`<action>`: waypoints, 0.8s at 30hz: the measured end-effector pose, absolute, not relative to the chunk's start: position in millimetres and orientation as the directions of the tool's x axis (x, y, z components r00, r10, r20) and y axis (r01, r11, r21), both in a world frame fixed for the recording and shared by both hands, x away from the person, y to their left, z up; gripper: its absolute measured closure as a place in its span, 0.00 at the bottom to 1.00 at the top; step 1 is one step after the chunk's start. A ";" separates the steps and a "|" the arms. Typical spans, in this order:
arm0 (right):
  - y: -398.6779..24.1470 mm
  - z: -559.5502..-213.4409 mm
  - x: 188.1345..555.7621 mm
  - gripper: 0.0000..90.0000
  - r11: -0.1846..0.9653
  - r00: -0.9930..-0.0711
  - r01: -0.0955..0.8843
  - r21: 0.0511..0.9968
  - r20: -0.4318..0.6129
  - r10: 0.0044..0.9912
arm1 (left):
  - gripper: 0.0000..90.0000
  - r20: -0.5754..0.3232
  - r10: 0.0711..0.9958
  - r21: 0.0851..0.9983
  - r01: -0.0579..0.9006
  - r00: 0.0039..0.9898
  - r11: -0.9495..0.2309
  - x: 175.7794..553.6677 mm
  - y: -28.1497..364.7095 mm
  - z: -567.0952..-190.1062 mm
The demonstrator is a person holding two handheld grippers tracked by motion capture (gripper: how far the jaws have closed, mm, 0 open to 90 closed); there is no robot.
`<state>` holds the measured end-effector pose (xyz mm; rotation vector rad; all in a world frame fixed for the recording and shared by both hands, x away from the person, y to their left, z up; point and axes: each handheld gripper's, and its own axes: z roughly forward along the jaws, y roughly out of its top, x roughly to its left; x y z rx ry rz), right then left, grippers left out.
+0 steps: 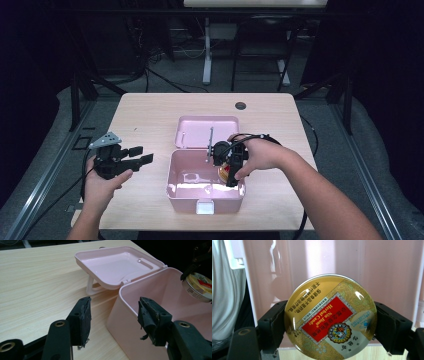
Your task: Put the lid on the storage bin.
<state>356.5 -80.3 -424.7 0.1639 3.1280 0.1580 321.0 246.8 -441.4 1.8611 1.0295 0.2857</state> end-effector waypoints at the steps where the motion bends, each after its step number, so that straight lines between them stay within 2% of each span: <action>1: -80.0 -425.1 356.2 0.22 0.990 -0.995 0.101 0.100 -0.001 0.102 | 0.49 -0.224 0.754 0.827 0.530 0.617 -0.189 321.0 246.8 -441.4; 24: -78.7 -450.2 357.0 0.22 0.991 -0.995 0.099 0.091 0.015 0.098 | 0.49 -0.224 0.754 0.827 0.530 0.617 -0.188 321.0 246.9 -441.3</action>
